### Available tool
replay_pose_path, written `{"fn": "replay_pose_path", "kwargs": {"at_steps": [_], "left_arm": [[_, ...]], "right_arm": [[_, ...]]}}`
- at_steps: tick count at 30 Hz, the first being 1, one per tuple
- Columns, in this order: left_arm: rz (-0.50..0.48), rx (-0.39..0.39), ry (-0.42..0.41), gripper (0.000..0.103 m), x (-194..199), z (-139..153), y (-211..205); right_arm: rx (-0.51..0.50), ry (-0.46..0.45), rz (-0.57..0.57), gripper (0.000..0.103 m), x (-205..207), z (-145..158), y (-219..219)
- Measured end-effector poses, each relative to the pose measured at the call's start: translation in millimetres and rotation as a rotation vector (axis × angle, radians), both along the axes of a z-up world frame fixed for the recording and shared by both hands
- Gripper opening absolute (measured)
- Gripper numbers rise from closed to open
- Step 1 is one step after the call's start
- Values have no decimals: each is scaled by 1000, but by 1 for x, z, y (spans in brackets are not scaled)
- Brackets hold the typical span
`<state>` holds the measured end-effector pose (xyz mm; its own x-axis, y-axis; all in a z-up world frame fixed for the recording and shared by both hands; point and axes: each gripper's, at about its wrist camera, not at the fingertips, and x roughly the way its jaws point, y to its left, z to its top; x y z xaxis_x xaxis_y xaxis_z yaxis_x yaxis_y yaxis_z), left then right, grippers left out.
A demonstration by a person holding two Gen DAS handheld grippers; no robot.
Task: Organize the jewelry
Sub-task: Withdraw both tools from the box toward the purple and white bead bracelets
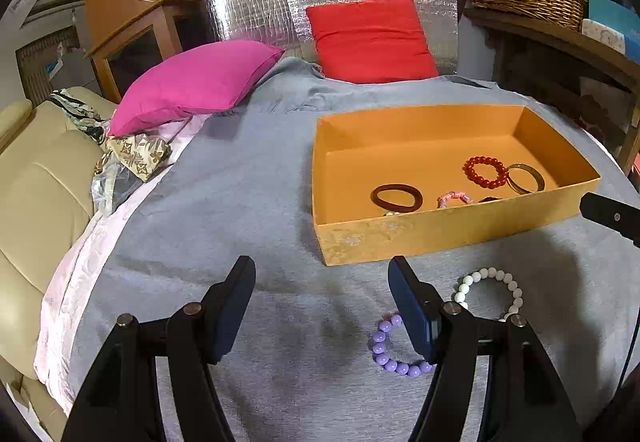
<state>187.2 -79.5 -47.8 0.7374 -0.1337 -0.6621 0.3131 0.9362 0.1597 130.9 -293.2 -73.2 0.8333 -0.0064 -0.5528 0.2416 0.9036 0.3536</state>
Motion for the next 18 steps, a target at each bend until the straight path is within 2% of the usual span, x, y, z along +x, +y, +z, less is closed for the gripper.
{"fn": "replay_pose_path", "kwargs": {"at_steps": [18], "left_arm": [[-26, 81, 23, 70, 2, -15, 1]], "right_arm": [[7, 103, 56, 65, 23, -24, 16]]}}
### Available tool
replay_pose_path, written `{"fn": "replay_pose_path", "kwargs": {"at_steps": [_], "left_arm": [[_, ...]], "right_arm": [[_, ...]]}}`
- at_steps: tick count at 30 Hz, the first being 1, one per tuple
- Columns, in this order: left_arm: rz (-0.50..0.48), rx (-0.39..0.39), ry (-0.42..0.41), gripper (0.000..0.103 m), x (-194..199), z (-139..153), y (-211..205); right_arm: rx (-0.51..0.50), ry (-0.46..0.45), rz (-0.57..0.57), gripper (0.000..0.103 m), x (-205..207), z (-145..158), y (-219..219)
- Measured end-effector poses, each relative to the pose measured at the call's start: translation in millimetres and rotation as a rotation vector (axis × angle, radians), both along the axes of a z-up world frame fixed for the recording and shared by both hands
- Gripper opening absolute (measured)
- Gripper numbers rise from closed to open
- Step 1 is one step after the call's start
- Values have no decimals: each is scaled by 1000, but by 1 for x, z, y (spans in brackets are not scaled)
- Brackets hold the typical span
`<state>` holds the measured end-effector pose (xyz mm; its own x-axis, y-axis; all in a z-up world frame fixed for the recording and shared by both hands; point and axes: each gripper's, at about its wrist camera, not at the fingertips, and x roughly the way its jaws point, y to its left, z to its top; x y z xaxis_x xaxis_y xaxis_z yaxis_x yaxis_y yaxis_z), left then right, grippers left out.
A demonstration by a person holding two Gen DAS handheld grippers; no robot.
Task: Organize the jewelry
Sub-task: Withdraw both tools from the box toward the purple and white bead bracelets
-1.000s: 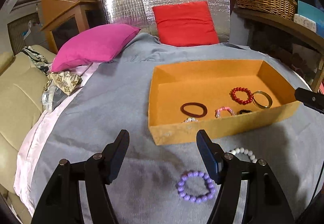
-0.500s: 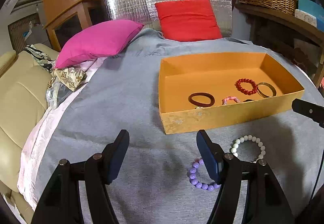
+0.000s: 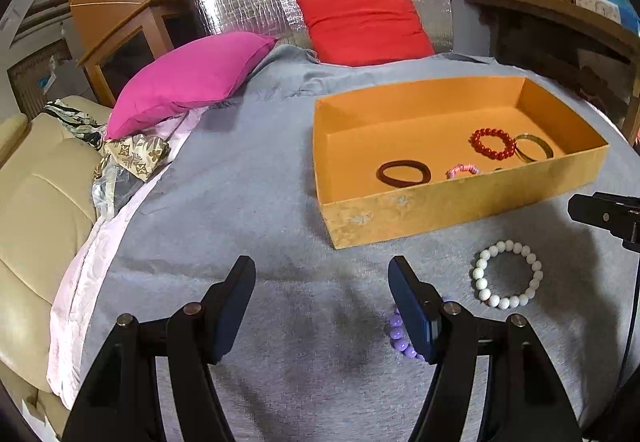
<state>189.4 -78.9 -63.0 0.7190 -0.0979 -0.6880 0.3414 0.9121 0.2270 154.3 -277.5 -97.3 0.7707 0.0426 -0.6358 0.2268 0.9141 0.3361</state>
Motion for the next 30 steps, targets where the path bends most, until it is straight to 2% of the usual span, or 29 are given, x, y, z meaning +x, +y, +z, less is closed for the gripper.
{"fn": "replay_pose_path", "kwargs": {"at_steps": [6, 17, 24, 25, 26, 27, 30], "left_arm": [[-17, 31, 11, 70, 1, -6, 3], [-15, 49, 124, 70, 8, -33, 25], [-34, 62, 126, 70, 4, -34, 18], [-38, 64, 127, 70, 3, -34, 16], [-42, 67, 127, 70, 2, -34, 14], [-45, 71, 126, 70, 2, -34, 12], [-51, 77, 125, 70, 0, -34, 9]], "right_arm": [[-17, 29, 28, 65, 6, -7, 7], [-20, 81, 57, 65, 10, -21, 11], [-40, 91, 110, 65, 14, -27, 26], [-46, 90, 116, 63, 15, -27, 28], [-54, 91, 127, 55, 17, -28, 32], [-65, 99, 136, 51, 19, -30, 37], [-91, 128, 140, 48, 26, -38, 45]]}}
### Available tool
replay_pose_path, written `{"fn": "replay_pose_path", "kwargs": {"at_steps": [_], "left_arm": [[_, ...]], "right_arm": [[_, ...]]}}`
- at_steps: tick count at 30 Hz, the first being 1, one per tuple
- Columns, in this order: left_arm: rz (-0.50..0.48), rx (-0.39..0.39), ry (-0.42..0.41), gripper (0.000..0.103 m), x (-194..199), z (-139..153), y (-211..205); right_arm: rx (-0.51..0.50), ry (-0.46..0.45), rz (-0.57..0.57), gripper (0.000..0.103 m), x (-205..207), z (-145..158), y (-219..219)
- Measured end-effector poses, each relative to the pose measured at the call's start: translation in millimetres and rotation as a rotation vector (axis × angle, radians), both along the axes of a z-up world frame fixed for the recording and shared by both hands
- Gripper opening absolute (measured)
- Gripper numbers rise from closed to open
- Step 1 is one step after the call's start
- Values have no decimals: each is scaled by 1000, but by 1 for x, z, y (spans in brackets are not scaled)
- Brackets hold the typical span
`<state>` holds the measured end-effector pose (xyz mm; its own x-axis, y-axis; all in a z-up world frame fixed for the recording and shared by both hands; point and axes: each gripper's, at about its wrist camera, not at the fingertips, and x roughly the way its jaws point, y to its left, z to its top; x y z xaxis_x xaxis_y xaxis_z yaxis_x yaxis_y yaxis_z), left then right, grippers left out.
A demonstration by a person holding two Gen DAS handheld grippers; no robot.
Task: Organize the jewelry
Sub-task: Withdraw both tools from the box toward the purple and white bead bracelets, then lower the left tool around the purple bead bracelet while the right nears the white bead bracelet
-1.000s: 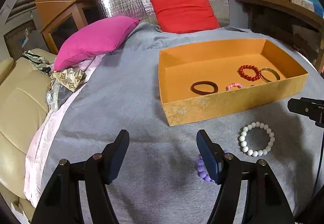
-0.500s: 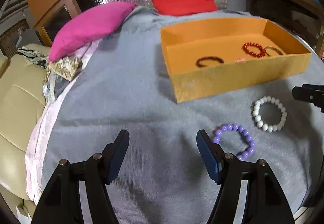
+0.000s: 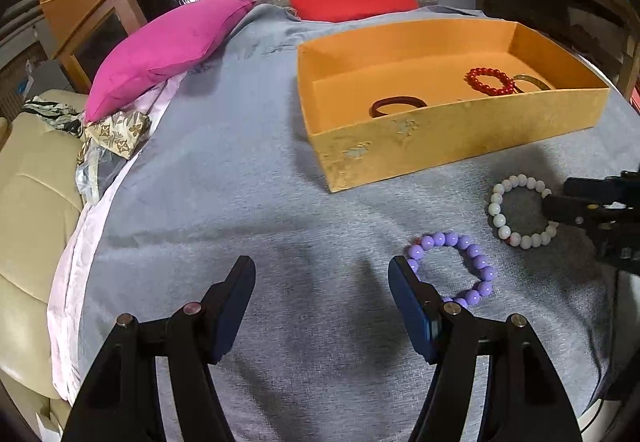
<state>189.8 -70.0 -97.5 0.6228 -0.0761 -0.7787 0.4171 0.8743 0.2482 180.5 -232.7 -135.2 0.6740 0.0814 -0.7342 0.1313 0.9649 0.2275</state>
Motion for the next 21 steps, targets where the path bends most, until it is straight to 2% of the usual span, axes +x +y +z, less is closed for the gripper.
{"fn": "replay_pose_path", "kwargs": {"at_steps": [2, 7, 10, 17, 21], "left_arm": [[-4, 3, -3, 70, -1, 0, -1], [-12, 12, -7, 70, -1, 0, -4], [-16, 17, -11, 70, -2, 0, -6], [-38, 8, 1, 70, -3, 0, -11], [-76, -63, 79, 70, -1, -3, -8]], "right_arm": [[-42, 6, -10, 38, 3, -3, 5], [-139, 7, -21, 31, 5, -4, 9], [-201, 12, -55, 31, 3, -2, 6], [-217, 48, -140, 31, -3, -2, -28], [-191, 80, -177, 31, -10, -3, -52]]}}
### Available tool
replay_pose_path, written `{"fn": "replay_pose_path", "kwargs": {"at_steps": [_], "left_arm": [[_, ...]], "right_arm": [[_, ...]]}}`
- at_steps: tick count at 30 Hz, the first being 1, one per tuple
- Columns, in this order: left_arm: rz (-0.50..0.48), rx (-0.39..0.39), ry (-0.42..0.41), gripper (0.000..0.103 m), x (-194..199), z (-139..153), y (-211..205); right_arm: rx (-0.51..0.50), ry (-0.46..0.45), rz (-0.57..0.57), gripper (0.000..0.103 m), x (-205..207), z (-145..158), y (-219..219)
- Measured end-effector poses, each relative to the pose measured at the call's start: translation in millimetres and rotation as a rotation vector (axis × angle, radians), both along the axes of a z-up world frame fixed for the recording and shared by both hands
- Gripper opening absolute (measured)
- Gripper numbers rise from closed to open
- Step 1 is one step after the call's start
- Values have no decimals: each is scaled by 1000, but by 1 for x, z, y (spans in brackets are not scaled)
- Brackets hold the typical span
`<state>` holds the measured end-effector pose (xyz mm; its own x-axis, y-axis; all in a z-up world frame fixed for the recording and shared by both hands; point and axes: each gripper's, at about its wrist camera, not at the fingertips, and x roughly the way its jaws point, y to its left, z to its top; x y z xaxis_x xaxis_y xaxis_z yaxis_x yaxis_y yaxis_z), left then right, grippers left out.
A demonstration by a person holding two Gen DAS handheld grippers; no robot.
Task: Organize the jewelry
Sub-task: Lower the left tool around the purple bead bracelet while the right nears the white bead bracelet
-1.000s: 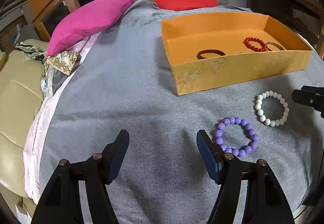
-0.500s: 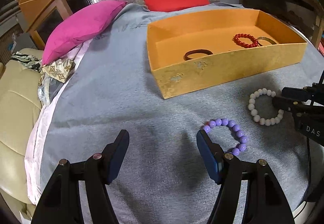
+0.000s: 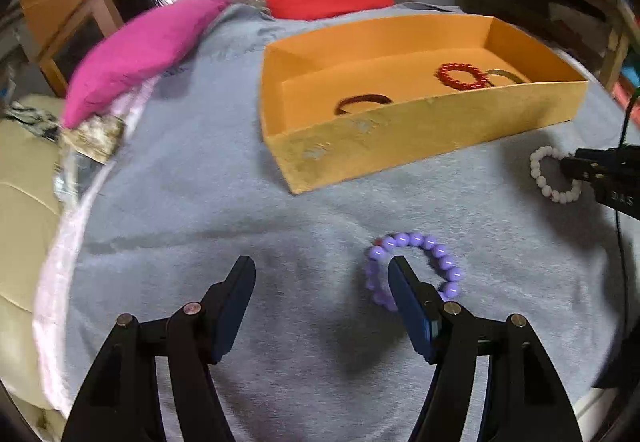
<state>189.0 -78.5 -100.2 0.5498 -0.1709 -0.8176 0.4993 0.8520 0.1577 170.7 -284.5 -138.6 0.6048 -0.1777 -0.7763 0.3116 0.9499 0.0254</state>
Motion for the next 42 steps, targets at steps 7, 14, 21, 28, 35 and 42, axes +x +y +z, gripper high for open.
{"fn": "replay_pose_path", "kwargs": {"at_steps": [7, 14, 21, 28, 35, 42], "left_arm": [[-45, -85, 120, 70, 2, -11, -1], [-80, -170, 181, 51, 5, -16, -11], [-134, -191, 191, 38, 3, -14, -37], [-160, -173, 196, 38, 3, -17, -60], [-149, -114, 186, 63, 7, -24, -66], [-144, -110, 188, 64, 6, -26, -60]], "right_arm": [[96, 10, 22, 32, -6, -2, -23], [85, 12, 41, 35, -6, -3, -19], [139, -8, 66, 46, -2, -4, -29], [109, -3, 117, 60, -3, -5, -21], [47, 22, 189, 80, -12, -10, -11], [-6, 26, 172, 98, -17, -18, -8]]}}
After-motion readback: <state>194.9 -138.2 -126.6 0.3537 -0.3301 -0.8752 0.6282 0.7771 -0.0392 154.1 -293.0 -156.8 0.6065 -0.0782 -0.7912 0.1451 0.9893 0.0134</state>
